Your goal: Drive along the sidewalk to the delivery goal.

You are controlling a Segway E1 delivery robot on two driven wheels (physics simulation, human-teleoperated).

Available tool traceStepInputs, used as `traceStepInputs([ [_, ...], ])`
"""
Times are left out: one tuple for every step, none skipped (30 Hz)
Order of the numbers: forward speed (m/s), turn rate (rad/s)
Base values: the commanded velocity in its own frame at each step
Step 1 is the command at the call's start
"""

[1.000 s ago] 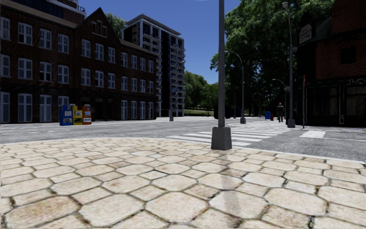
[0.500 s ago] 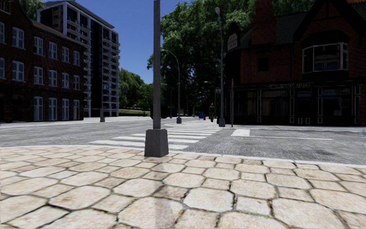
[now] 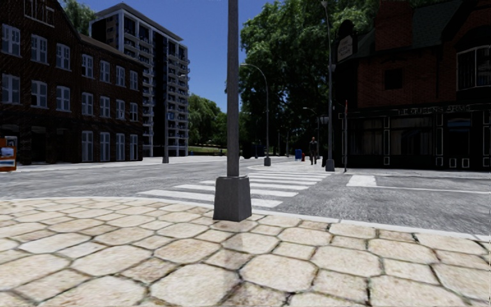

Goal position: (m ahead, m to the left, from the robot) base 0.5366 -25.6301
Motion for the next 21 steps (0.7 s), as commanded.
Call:
traceStepInputs([
  [1.09, 0.97],
  [1.11, 0.97],
  [1.13, 0.97],
  [1.15, 0.97],
  [1.15, 0.97],
  [1.17, 0.97],
  [1.18, 0.97],
  [1.18, 0.97],
  [1.18, 0.97],
  [1.19, 0.97],
  [1.21, 0.97],
  [1.21, 0.97],
  [1.23, 0.97],
  [1.23, 0.97],
  [1.23, 0.97],
  [1.27, 0.83],
  [1.36, 0.00],
  [1.49, 0.00],
  [1.49, 0.00],
  [1.59, 0.00],
  [2.00, 0.00],
])
